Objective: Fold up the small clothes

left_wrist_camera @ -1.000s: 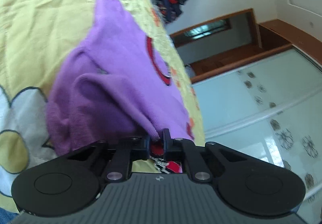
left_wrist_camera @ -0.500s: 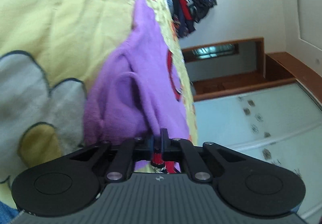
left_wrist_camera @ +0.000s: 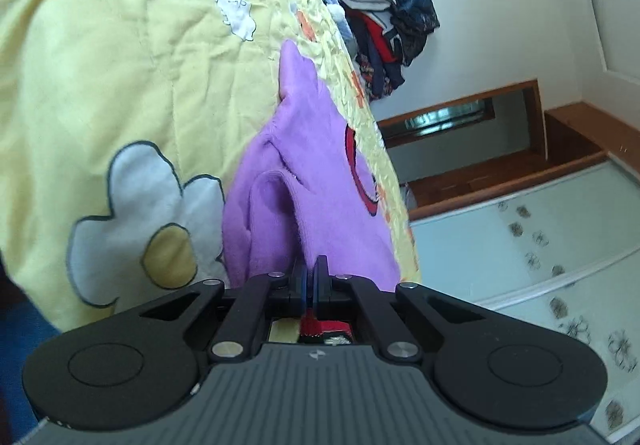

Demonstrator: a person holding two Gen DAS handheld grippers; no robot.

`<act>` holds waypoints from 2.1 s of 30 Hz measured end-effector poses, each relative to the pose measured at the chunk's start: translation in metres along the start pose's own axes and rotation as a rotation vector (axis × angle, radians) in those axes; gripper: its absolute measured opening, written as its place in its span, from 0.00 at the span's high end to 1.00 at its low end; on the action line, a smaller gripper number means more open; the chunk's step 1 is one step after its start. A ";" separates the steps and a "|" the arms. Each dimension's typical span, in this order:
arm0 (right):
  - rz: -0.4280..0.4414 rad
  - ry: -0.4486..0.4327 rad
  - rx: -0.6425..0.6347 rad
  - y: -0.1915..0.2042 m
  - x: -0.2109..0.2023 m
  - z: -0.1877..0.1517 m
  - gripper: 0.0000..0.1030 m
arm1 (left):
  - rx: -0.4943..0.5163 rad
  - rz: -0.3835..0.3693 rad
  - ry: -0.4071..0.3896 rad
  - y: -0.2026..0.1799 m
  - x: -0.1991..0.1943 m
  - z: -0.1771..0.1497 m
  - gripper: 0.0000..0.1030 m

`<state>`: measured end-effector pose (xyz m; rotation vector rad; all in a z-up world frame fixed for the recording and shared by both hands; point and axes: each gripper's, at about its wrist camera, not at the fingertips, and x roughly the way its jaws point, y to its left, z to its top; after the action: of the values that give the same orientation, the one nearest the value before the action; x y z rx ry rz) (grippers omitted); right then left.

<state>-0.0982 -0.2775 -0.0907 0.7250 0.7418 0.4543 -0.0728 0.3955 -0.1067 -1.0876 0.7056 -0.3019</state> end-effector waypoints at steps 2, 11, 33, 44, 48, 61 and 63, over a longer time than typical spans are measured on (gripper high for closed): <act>-0.035 0.032 -0.059 0.008 0.012 -0.001 0.05 | 0.011 0.008 0.018 0.000 0.000 0.001 0.99; 0.028 0.137 -0.039 0.006 0.063 -0.001 0.95 | 0.022 -0.046 0.083 0.004 0.013 -0.003 0.99; 0.402 -0.110 0.203 0.033 -0.101 -0.059 0.95 | 0.085 -0.267 0.088 -0.038 -0.090 -0.092 0.99; 0.351 -0.104 0.247 0.007 -0.049 -0.009 0.95 | -0.112 -0.321 -0.030 0.000 -0.067 -0.062 0.99; 0.301 -0.110 0.314 -0.020 0.000 0.032 0.95 | -0.127 -0.294 -0.030 -0.001 -0.019 -0.018 0.99; 0.180 -0.013 0.438 -0.068 0.124 0.123 0.91 | -0.121 -0.192 -0.032 -0.001 0.089 0.079 1.00; 0.155 0.055 0.450 -0.070 0.134 0.126 0.67 | -0.038 -0.162 0.026 -0.009 0.093 0.082 1.00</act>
<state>0.0916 -0.2977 -0.1365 1.2014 0.8546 0.4531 0.0520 0.3978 -0.1109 -1.1811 0.6501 -0.4434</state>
